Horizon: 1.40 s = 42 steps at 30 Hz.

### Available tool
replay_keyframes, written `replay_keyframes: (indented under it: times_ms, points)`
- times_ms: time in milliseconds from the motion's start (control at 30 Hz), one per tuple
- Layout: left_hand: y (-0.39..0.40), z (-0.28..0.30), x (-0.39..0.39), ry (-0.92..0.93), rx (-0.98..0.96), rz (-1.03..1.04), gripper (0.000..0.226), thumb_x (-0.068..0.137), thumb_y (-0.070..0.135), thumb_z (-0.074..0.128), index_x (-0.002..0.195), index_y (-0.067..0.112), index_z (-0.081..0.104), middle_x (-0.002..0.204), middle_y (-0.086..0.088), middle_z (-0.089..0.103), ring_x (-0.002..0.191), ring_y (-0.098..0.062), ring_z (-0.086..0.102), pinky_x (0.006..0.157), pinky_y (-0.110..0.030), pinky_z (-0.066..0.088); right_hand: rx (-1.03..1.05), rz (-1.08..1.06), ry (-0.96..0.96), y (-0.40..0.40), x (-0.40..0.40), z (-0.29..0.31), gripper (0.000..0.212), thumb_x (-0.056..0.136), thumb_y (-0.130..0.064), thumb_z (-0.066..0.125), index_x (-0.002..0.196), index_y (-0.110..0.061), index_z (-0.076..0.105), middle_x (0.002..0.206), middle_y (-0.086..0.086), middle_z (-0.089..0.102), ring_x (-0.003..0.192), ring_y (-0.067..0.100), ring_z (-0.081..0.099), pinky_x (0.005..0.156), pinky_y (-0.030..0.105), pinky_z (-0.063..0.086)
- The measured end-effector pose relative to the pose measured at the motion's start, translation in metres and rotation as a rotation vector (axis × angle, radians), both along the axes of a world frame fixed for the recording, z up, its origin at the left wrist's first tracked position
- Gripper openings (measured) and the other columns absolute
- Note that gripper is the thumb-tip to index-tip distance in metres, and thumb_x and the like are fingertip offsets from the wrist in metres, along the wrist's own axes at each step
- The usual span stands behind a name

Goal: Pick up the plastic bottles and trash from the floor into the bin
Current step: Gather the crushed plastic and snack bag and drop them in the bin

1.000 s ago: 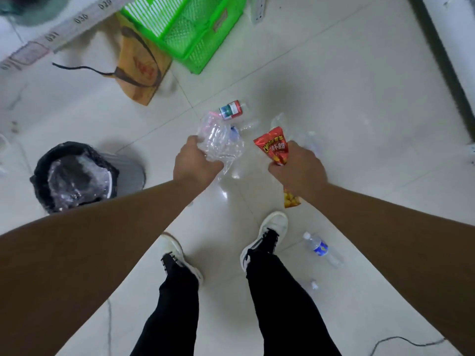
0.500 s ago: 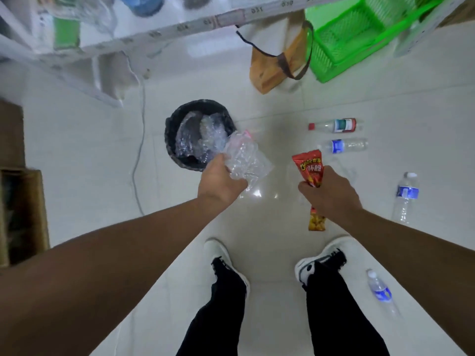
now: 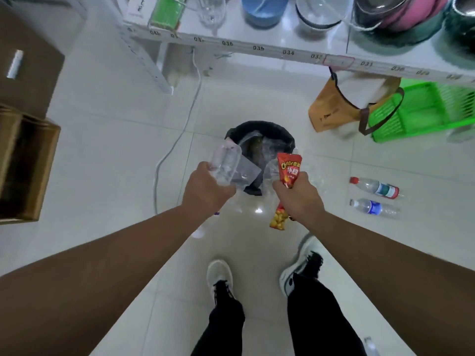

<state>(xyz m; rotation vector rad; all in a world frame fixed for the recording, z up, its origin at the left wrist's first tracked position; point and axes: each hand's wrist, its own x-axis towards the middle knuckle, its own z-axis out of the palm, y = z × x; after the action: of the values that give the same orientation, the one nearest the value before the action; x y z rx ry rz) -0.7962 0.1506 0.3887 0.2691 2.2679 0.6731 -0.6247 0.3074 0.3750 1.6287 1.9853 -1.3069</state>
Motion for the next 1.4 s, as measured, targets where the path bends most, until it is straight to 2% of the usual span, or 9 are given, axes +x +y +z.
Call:
replay_keyframes:
  times_ms: [233, 400, 500, 600, 700, 833, 1000, 1267, 1400]
  points:
    - [-0.032, -0.044, 0.027, -0.147, -0.048, 0.3, 0.064, 0.072, 0.029, 0.093, 0.123, 0.027, 0.055, 0.101, -0.001, 0.071, 0.078, -0.009, 0.072, 0.06, -0.022, 0.053, -0.067, 0.116, 0.016, 0.046, -0.063, -0.087, 0.053, 0.093, -0.053, 0.073, 0.13, -0.023, 0.05, 0.108, 0.003, 0.066, 0.1, 0.026, 0.069, 0.069, 0.037, 0.059]
    - [-0.003, -0.063, 0.056, -0.263, -0.056, 0.359, 0.074, 0.064, 0.038, 0.092, 0.128, 0.026, 0.056, 0.109, -0.002, 0.069, 0.097, -0.019, 0.071, 0.078, -0.033, 0.054, -0.072, 0.271, -0.023, 0.07, -0.06, -0.112, 0.092, 0.087, -0.07, 0.073, 0.156, -0.018, 0.04, 0.15, 0.009, 0.051, 0.133, 0.031, 0.057, 0.106, 0.048, 0.053]
    - [0.035, -0.073, 0.057, -0.244, -0.072, 0.34, 0.067, 0.072, 0.032, 0.094, 0.125, 0.025, 0.054, 0.106, 0.0, 0.069, 0.094, -0.016, 0.07, 0.071, -0.031, 0.052, -0.036, 0.343, 0.006, 0.088, -0.036, -0.108, 0.059, 0.101, -0.058, 0.061, 0.143, -0.018, 0.054, 0.14, 0.007, 0.056, 0.117, 0.023, 0.06, 0.095, 0.038, 0.049]
    - [0.076, -0.083, 0.045, -0.202, -0.062, 0.322, 0.072, 0.064, 0.042, 0.091, 0.122, 0.022, 0.051, 0.107, -0.001, 0.068, 0.091, -0.017, 0.069, 0.072, -0.034, 0.056, -0.04, 0.364, 0.024, 0.113, -0.006, -0.098, 0.029, 0.105, -0.047, 0.057, 0.117, -0.022, 0.064, 0.106, -0.002, 0.067, 0.097, 0.02, 0.066, 0.078, 0.037, 0.051]
    - [0.108, -0.095, 0.029, -0.156, -0.116, 0.217, 0.087, 0.069, 0.048, 0.095, 0.137, 0.018, 0.049, 0.125, -0.006, 0.062, 0.099, -0.016, 0.066, 0.075, -0.031, 0.056, -0.022, 0.342, 0.027, 0.134, 0.022, -0.09, 0.021, 0.105, -0.042, 0.058, 0.105, -0.023, 0.066, 0.088, -0.006, 0.068, 0.08, 0.017, 0.065, 0.068, 0.035, 0.052]
    - [0.135, -0.103, 0.015, -0.125, -0.334, 0.094, 0.121, 0.069, 0.067, 0.09, 0.166, 0.023, 0.031, 0.155, -0.014, 0.034, 0.139, -0.038, 0.048, 0.112, -0.054, 0.051, -0.009, 0.282, 0.023, 0.144, 0.061, -0.084, 0.015, 0.103, -0.037, 0.06, 0.097, -0.024, 0.067, 0.083, -0.005, 0.07, 0.075, 0.015, 0.066, 0.066, 0.035, 0.053]
    - [0.139, -0.089, 0.022, 0.012, -0.286, -0.071, 0.1, 0.075, 0.056, 0.088, 0.159, 0.022, 0.043, 0.151, -0.011, 0.04, 0.137, -0.034, 0.05, 0.096, -0.038, 0.043, -0.066, 0.231, -0.021, 0.145, 0.104, -0.079, 0.013, 0.098, -0.043, 0.064, 0.095, -0.031, 0.064, 0.084, -0.004, 0.069, 0.075, 0.015, 0.067, 0.069, 0.037, 0.055]
    - [0.156, -0.066, 0.042, 0.038, -0.184, -0.386, 0.092, 0.079, 0.052, 0.088, 0.154, 0.017, 0.049, 0.148, -0.015, 0.045, 0.135, -0.035, 0.051, 0.113, -0.054, 0.049, -0.069, 0.035, -0.096, 0.14, 0.15, -0.061, 0.053, 0.091, -0.054, 0.071, 0.133, -0.022, 0.064, 0.114, 0.002, 0.063, 0.101, 0.018, 0.064, 0.085, 0.037, 0.049]
    - [0.174, -0.052, 0.052, 0.025, -0.152, -0.543, 0.093, 0.075, 0.056, 0.084, 0.154, 0.021, 0.05, 0.15, -0.014, 0.047, 0.141, -0.035, 0.047, 0.111, -0.046, 0.042, -0.05, -0.103, -0.108, 0.131, 0.174, -0.04, 0.061, 0.09, -0.058, 0.072, 0.14, -0.025, 0.06, 0.124, 0.004, 0.061, 0.114, 0.02, 0.063, 0.1, 0.042, 0.053]
